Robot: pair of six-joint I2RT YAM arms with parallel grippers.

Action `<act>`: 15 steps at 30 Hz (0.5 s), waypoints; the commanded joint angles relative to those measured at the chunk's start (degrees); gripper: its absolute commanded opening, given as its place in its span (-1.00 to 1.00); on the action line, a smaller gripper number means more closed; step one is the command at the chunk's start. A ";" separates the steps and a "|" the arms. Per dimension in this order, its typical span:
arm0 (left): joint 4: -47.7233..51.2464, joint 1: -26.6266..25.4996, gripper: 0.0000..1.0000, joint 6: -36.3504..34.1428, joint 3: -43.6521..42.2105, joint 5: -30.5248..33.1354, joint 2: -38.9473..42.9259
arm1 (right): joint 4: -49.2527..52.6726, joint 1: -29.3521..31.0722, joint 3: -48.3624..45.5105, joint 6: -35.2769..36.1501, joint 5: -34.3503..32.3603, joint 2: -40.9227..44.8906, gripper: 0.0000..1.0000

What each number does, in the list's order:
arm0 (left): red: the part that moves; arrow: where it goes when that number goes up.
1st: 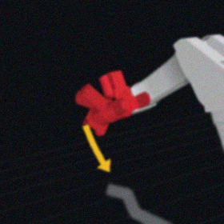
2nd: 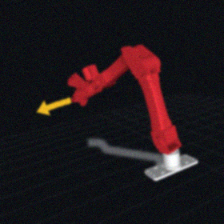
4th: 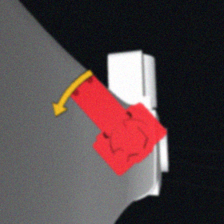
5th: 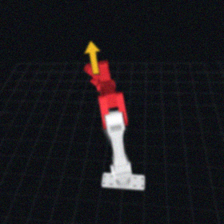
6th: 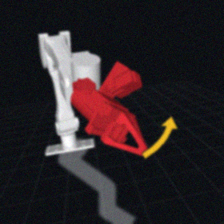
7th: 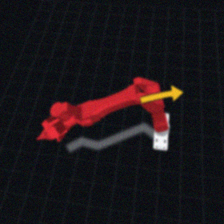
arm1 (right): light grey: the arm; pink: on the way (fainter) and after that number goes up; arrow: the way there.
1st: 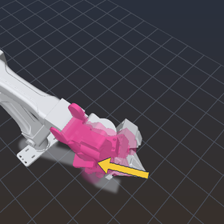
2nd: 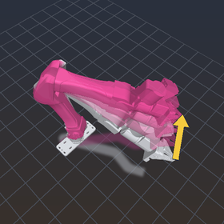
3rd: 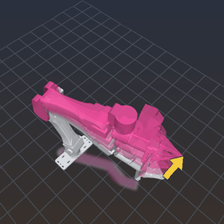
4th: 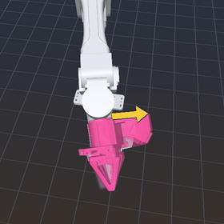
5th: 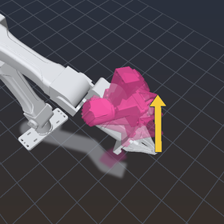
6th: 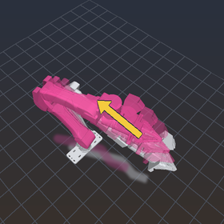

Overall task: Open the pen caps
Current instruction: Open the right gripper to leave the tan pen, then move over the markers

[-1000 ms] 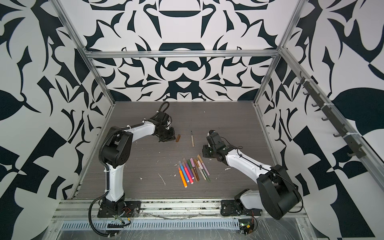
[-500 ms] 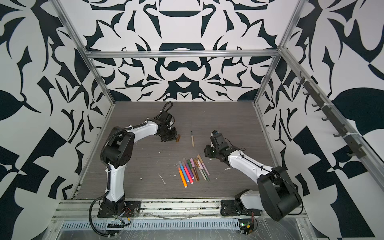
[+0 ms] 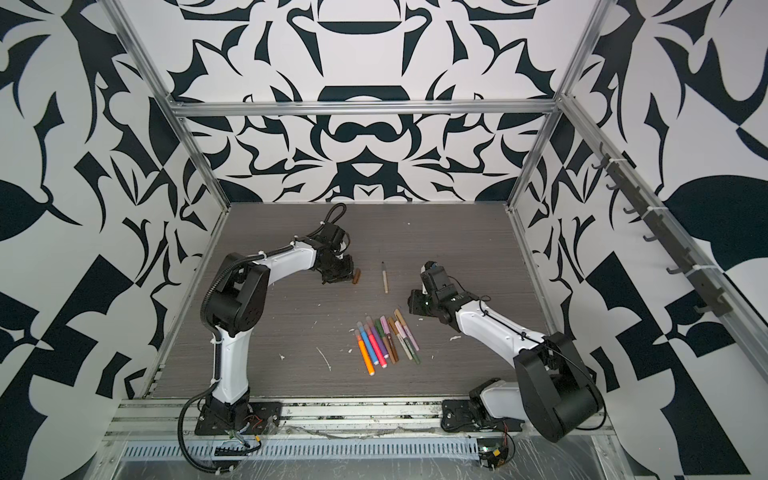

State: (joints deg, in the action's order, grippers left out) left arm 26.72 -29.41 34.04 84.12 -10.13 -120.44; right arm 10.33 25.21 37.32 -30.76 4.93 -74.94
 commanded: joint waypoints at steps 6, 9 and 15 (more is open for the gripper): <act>7.25 -0.65 -0.68 -0.46 -2.04 2.50 -3.92 | -1.46 -0.43 -0.14 -0.53 0.30 0.40 -0.03; 7.27 -0.65 -0.68 -0.46 -2.06 2.53 -4.01 | -1.49 -0.51 -0.14 -0.53 0.41 0.23 -0.03; 7.26 -0.74 -0.65 -0.43 -2.05 2.48 -4.01 | -1.51 -0.60 -0.06 -0.59 0.48 -0.03 -0.03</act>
State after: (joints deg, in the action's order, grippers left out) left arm 26.70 -29.61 34.04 84.23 -10.02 -120.44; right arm 10.33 24.82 37.32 -31.11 5.21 -74.96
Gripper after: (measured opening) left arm 0.174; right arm 0.483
